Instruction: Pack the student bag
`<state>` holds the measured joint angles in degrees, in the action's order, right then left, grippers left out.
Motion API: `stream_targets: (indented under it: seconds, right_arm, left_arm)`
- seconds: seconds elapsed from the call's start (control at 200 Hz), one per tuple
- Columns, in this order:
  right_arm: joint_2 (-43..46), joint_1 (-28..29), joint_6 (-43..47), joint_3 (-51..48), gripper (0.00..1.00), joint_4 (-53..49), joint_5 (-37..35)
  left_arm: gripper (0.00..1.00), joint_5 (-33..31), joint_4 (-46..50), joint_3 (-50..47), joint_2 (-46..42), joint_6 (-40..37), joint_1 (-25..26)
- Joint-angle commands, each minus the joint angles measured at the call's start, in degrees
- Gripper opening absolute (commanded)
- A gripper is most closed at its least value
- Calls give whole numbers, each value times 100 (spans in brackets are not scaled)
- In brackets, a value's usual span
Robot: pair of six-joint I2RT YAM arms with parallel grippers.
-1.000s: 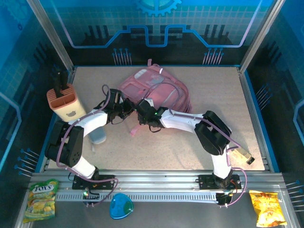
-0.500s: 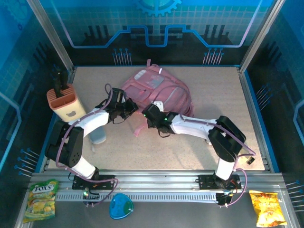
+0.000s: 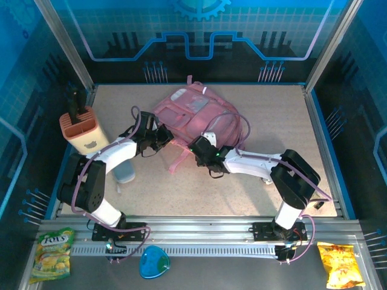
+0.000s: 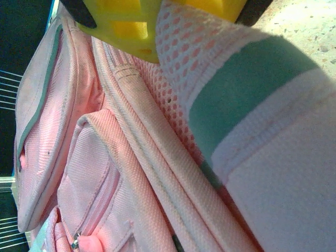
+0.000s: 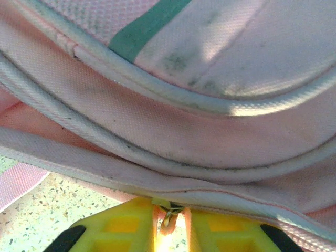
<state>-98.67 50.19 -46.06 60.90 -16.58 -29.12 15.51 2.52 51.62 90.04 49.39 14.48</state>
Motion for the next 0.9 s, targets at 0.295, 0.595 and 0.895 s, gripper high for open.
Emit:
stream_targets:
  seconds: [0.295, 0.595, 0.895]
  right_arm:
    - [-99, -116, -196, 41, 14, -632, -510]
    - [915, -315, -624, -1281, 8, -602, -965]
    - [1414, -615, 158, -1635, 0, -97, -314]
  left_arm:
    - [0, 108, -154, 239, -131, -181, -103]
    - [0, -5, -46, 254, 7, -333, -209]
    - [0, 171, 60, 841, 715, -703, -239]
